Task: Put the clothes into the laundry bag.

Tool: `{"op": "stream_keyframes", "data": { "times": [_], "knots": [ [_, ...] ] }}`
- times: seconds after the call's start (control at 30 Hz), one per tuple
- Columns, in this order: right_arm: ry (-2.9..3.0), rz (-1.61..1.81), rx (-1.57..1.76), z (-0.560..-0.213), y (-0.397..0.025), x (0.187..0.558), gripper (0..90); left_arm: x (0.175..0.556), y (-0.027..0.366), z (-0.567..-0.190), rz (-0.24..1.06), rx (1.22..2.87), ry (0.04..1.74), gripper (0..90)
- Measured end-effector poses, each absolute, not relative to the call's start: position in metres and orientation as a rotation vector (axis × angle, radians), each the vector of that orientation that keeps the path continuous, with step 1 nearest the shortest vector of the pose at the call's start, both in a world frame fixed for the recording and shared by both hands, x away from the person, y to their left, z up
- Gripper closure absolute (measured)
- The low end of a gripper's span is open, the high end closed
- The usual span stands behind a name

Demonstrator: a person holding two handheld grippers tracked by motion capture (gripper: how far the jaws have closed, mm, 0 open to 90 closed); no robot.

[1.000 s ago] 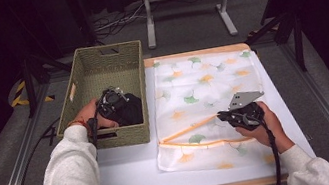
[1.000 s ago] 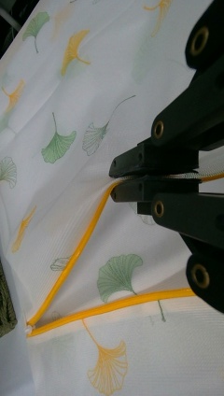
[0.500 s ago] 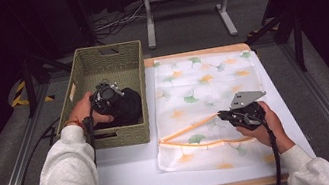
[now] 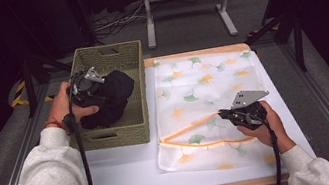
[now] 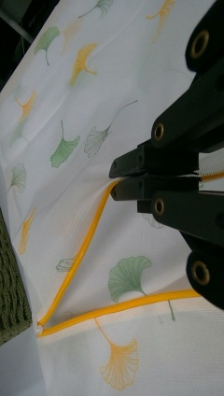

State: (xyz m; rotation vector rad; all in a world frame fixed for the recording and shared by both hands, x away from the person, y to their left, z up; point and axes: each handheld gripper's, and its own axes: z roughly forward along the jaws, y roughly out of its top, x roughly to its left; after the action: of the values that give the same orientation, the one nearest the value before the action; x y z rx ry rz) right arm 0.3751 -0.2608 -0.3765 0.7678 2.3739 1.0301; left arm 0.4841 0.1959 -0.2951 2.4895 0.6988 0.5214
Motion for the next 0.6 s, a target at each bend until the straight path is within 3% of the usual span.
{"op": "stream_keyframes", "data": {
  "times": [0.6],
  "knots": [
    [2.372, 1.037, 0.772, -0.376, -0.261, 0.374, 88.3, 0.431, 0.188, -0.224, 0.607, 2.37, 0.553, 59.3]
  ]
}}
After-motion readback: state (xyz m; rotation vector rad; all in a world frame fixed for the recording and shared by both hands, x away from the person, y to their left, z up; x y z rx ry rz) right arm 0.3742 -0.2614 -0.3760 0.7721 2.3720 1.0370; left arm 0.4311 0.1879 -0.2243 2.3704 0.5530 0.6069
